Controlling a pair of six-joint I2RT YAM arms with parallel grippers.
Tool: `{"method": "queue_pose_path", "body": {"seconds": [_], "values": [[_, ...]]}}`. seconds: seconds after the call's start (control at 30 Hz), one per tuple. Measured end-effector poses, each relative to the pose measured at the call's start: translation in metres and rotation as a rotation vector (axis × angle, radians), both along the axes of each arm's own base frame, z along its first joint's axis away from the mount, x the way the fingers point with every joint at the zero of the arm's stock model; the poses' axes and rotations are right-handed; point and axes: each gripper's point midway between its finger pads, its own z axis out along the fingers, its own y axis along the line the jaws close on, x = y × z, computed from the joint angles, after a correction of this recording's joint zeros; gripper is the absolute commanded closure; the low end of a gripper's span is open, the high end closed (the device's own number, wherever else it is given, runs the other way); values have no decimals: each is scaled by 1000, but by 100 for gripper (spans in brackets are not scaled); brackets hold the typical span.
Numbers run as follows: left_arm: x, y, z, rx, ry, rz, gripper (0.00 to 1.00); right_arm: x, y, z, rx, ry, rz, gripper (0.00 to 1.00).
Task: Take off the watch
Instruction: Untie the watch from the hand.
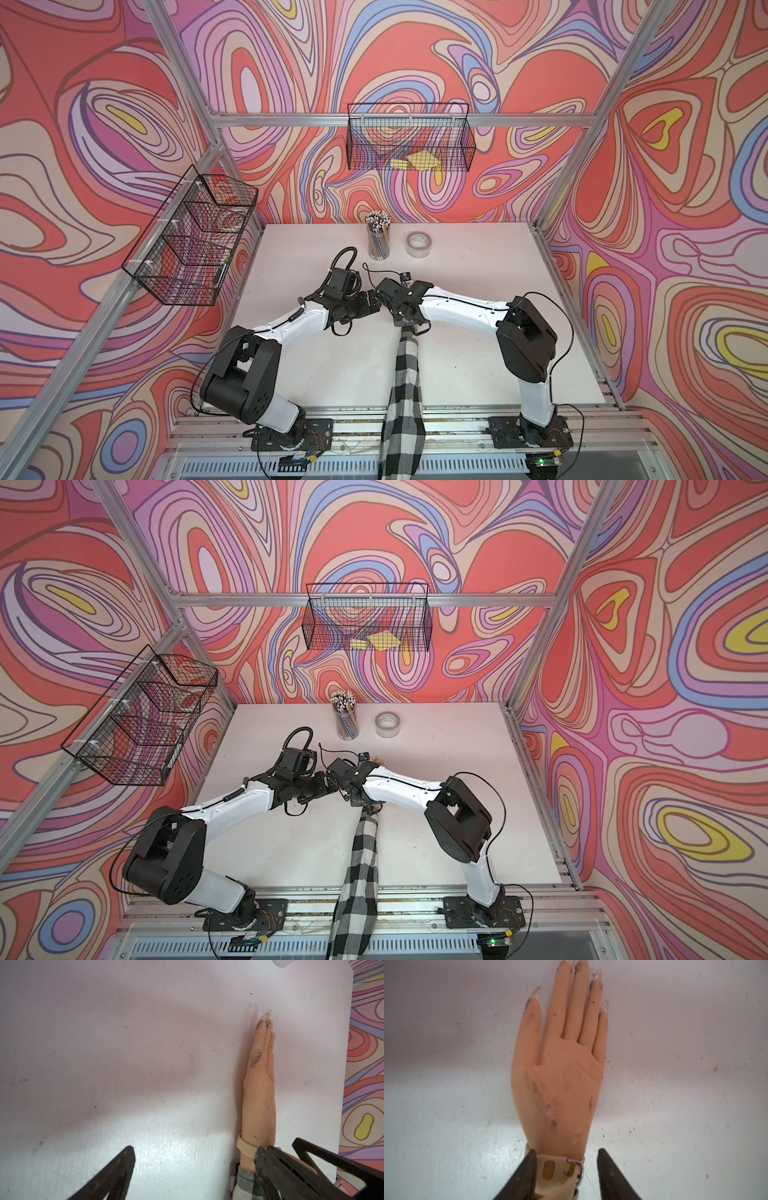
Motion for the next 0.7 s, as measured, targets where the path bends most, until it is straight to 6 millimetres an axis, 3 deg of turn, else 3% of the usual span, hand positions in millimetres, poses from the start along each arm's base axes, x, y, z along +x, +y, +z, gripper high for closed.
{"method": "queue_pose_path", "body": {"seconds": [0.13, 0.7], "values": [[-1, -1, 0, -5, 2, -4, 9, -1, -3, 3, 0, -10, -10, 71], [-3, -5, 1, -28, 12, -21, 9, -3, -9, 5, 1, -19, -19, 82]]}}
